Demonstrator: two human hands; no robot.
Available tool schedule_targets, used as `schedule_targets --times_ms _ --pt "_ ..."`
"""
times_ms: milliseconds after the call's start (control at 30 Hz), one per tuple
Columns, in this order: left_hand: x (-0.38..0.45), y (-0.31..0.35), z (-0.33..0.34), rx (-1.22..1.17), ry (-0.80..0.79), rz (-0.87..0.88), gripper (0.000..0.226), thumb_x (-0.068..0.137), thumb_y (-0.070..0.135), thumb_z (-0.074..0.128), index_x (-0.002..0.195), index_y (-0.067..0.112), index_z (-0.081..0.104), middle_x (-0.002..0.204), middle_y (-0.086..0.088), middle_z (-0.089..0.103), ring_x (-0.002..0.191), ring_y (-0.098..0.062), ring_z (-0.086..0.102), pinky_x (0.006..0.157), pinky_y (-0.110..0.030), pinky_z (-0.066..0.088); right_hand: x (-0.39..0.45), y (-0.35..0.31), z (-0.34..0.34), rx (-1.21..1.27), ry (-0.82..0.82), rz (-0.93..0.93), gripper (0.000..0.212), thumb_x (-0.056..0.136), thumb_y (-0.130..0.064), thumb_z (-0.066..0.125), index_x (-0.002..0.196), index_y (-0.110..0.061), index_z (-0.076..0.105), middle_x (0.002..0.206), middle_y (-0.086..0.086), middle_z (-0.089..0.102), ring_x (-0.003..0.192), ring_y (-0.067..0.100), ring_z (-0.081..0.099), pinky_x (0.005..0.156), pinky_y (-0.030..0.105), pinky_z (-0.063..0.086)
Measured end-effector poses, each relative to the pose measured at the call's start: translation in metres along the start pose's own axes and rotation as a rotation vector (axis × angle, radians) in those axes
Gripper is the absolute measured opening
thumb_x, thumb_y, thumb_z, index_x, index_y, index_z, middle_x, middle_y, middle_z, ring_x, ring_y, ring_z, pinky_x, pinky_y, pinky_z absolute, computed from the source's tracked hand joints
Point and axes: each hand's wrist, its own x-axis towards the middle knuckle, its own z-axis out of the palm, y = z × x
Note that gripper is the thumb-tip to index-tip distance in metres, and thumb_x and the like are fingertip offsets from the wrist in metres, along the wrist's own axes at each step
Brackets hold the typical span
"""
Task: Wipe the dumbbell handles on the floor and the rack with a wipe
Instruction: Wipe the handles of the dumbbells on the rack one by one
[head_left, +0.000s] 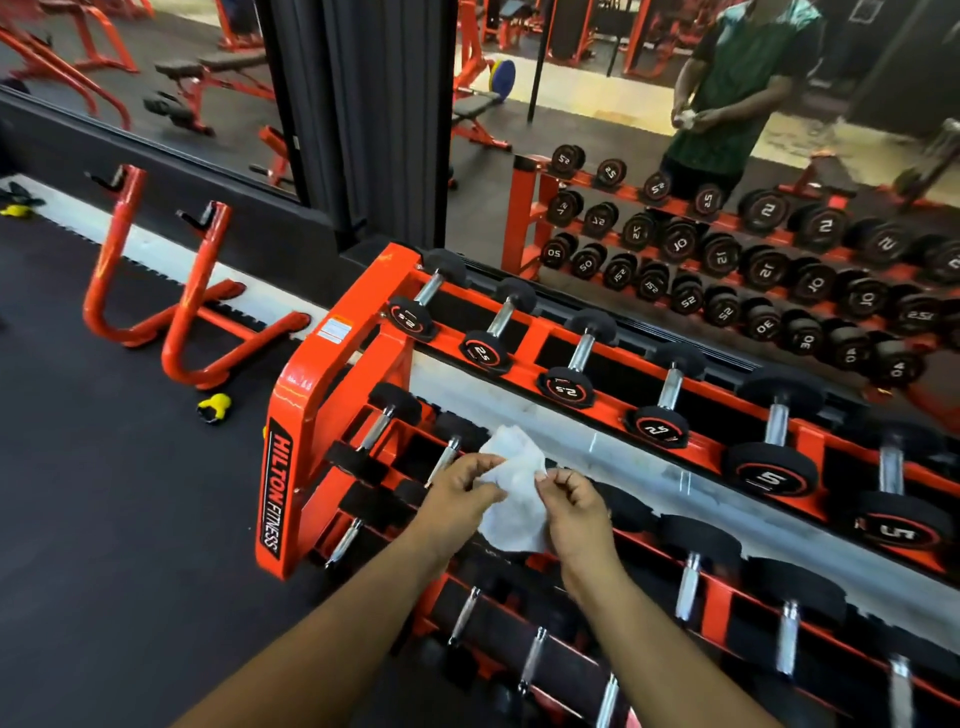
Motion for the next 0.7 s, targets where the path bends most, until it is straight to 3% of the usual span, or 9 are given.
schedule_targets --times_ms 67,133,200,267,367,433,500,600,700 --pt "0.004 0.000 -0.004 0.043 0.034 0.038 0.008 0.091 0.021 0.073 0.099 0.018 0.072 0.099 -0.001 0.074 0.094 -0.012 0.067 0.087 -0.029 0.053 0.000 -0.003 0.005 -0.049 0.028 -0.053 0.011 0.096 -0.022 0.066 0.094 -0.012 0.070 0.085 0.000 0.075 0.074 0.009 0.068 0.066 0.023 0.054" --pt "0.012 -0.004 -0.011 0.162 0.092 0.116 0.018 0.089 0.032 0.075 0.084 0.015 0.072 0.082 0.001 0.071 0.080 -0.009 0.064 0.077 -0.029 0.051 0.001 -0.004 0.009 -0.035 0.047 -0.091 0.011 0.097 -0.020 0.065 0.094 -0.010 0.069 0.081 -0.001 0.071 0.071 0.008 0.063 0.063 0.020 0.050" --pt "0.015 -0.004 -0.019 0.195 0.147 0.138 0.021 0.094 0.030 0.072 0.079 0.015 0.069 0.078 0.001 0.066 0.074 -0.010 0.059 0.073 -0.030 0.049 0.002 -0.004 0.011 0.022 0.061 -0.101 0.012 0.099 -0.020 0.061 0.095 -0.010 0.066 0.080 0.002 0.066 0.073 0.013 0.058 0.064 0.022 0.049" --pt "0.016 -0.006 -0.028 0.123 0.170 0.119 0.022 0.097 0.031 0.068 0.082 0.014 0.069 0.080 -0.001 0.067 0.077 -0.011 0.059 0.073 -0.031 0.048 0.003 -0.003 0.012 0.096 0.053 -0.097 0.016 0.101 -0.024 0.059 0.094 -0.011 0.063 0.087 0.005 0.066 0.081 0.017 0.059 0.075 0.030 0.052" --pt "0.011 -0.010 -0.032 -0.058 0.063 -0.003 0.027 0.099 0.037 0.065 0.095 0.011 0.069 0.092 -0.004 0.072 0.090 -0.020 0.063 0.084 -0.037 0.052 0.005 0.001 0.017 0.219 0.008 -0.022 0.018 0.103 -0.026 0.056 0.093 -0.011 0.061 0.097 0.007 0.067 0.092 0.022 0.060 0.087 0.044 0.051" --pt "0.009 -0.012 -0.031 -0.202 -0.035 -0.114 0.040 0.095 0.046 0.067 0.105 0.008 0.070 0.107 -0.011 0.075 0.101 -0.027 0.068 0.096 -0.046 0.053 0.006 0.001 0.020 0.229 -0.012 -0.008 0.016 0.103 -0.022 0.055 0.095 -0.010 0.061 0.097 0.006 0.068 0.093 0.021 0.061 0.089 0.044 0.052" --pt "0.008 -0.008 -0.031 -0.255 -0.091 -0.210 0.048 0.092 0.053 0.069 0.111 0.009 0.072 0.112 -0.014 0.075 0.108 -0.032 0.071 0.098 -0.050 0.055 0.005 -0.002 0.022 0.167 -0.060 -0.032 0.014 0.103 -0.021 0.056 0.096 -0.010 0.062 0.094 0.004 0.072 0.090 0.018 0.065 0.083 0.038 0.055" --pt "0.015 -0.002 -0.029 -0.221 -0.039 -0.184 0.022 0.095 0.030 0.072 0.100 0.009 0.077 0.102 -0.014 0.077 0.104 -0.037 0.071 0.091 -0.045 0.058 0.007 -0.004 0.021 0.044 -0.096 -0.059 0.013 0.103 -0.024 0.056 0.095 -0.018 0.064 0.094 0.008 0.074 0.083 0.017 0.067 0.077 0.038 0.057" --pt "0.022 -0.001 -0.030 -0.314 0.116 -0.170 0.011 0.097 0.020 0.070 0.088 0.013 0.073 0.093 -0.008 0.075 0.092 -0.030 0.068 0.082 -0.041 0.055 0.014 -0.002 0.016 0.020 0.042 -0.089 0.014 0.101 -0.028 0.059 0.090 -0.023 0.066 0.098 0.014 0.071 0.083 0.022 0.063 0.080 0.042 0.055"
